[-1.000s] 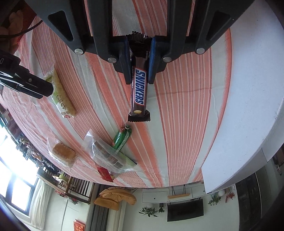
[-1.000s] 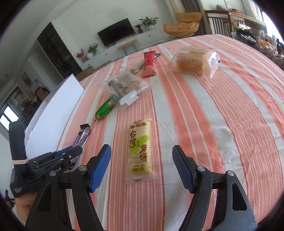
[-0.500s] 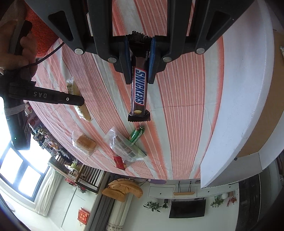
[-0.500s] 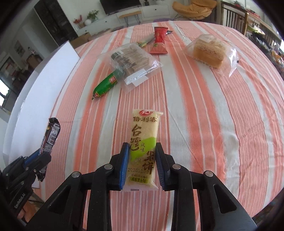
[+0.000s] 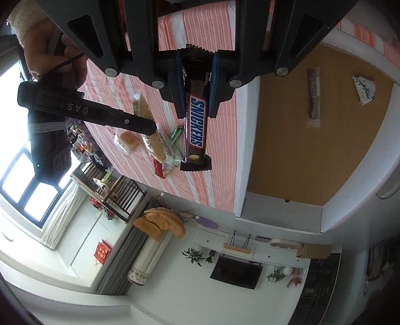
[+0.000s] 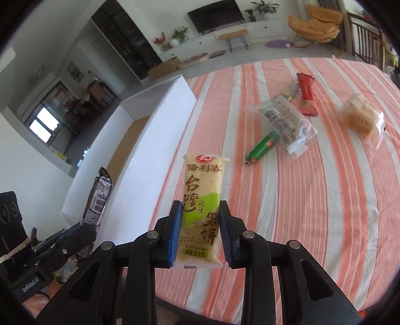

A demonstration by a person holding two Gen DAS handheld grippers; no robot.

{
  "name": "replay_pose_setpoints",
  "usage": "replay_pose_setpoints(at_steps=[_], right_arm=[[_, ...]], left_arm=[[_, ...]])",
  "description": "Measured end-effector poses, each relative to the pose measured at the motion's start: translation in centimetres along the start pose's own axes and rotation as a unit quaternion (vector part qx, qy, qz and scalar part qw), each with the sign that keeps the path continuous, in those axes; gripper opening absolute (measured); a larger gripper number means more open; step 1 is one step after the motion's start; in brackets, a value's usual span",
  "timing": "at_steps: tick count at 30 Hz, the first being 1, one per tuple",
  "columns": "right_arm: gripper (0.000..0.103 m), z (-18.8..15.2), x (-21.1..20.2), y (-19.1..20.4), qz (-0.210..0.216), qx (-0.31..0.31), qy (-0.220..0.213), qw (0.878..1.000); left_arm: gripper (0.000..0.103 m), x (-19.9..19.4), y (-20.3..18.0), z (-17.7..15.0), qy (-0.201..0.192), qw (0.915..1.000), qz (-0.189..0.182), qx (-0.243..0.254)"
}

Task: Organize snacks
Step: 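Lift both snacks into the cardboard box and open both tools, then withdraw both empty tools back over the table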

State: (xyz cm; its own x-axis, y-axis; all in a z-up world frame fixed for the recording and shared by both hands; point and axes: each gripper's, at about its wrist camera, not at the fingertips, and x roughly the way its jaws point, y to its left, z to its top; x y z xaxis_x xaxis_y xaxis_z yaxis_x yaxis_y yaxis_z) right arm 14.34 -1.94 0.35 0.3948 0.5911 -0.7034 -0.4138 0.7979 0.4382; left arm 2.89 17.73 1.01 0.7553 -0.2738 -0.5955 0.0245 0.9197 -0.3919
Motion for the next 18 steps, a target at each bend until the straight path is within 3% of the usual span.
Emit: replay_pose_setpoints(at_steps=[3, 5, 7, 8, 10, 12, 14, 18], right_arm=[[0.03, 2.4, 1.8, 6.3, 0.063, -0.038, 0.002, 0.997], [0.035, 3.4, 3.4, 9.2, 0.082, -0.049, -0.003, 0.995], [0.058, 3.9, 4.6, 10.5, 0.089, -0.05, -0.011, 0.995], [0.071, 4.0, 4.9, 10.6, 0.087, -0.044, -0.015, 0.995], [0.071, 3.7, 4.4, 9.5, 0.083, -0.037, -0.033, 0.995], [0.07, 3.0, 3.3, 7.3, 0.054, -0.037, -0.054, 0.996], [0.07, 2.2, 2.3, 3.9, 0.004, -0.035, -0.072, 0.997], [0.071, -1.0, 1.0, -5.2, -0.149, -0.02, -0.08, 0.985]], left_arm=[[0.018, -1.8, 4.2, 1.5, -0.04, 0.994, 0.102, -0.003], [0.018, -1.8, 6.5, 1.6, -0.055, 0.9809, 0.186, -0.004], [0.022, -0.7, 8.5, 1.4, -0.046, 0.9678, 0.248, -0.007], [0.026, -0.1, 9.2, 1.2, -0.035, 0.9658, 0.256, -0.014], [0.043, 0.2, 10.2, 0.6, -0.024, 0.9671, 0.251, -0.035], [0.086, 0.2, 9.2, 0.1, -0.041, 0.9705, 0.234, -0.038], [0.093, 0.3, 6.7, -0.1, -0.064, 0.9742, 0.216, -0.02], [0.095, 2.7, 0.2, -0.6, -0.042, 0.9907, 0.125, 0.033]])
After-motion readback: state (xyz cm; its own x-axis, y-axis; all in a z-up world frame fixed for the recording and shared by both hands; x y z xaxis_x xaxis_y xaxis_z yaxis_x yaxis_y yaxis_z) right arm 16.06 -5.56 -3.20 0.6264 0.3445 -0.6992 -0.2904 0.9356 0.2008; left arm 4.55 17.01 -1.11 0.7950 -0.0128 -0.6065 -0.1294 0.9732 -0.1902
